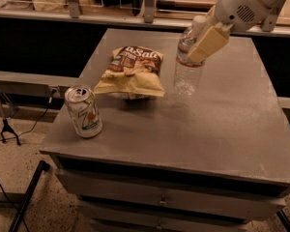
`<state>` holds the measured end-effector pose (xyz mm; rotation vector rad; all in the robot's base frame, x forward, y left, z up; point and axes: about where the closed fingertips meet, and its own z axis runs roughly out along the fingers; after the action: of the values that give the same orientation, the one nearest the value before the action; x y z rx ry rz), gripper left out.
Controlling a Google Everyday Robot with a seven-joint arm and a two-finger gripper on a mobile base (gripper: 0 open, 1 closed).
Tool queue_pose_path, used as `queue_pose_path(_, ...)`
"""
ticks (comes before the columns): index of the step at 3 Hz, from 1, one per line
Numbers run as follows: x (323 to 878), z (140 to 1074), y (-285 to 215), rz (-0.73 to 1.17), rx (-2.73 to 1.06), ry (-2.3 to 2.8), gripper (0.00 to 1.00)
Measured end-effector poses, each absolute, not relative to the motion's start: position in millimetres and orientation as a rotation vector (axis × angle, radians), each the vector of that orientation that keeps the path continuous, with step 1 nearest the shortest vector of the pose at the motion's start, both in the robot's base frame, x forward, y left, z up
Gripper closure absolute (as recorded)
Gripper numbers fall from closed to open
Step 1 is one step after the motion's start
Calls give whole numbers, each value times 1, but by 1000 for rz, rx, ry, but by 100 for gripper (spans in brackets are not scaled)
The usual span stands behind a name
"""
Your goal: Move water bottle near brown chip bag
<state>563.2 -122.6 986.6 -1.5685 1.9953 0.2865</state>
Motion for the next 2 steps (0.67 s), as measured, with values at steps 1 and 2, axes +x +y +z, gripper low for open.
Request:
queue_pose_path(1, 596, 977, -125, 289, -1561, 1979, 100)
queue_pose_path(2, 614, 964, -126, 316, -1545, 1981, 100)
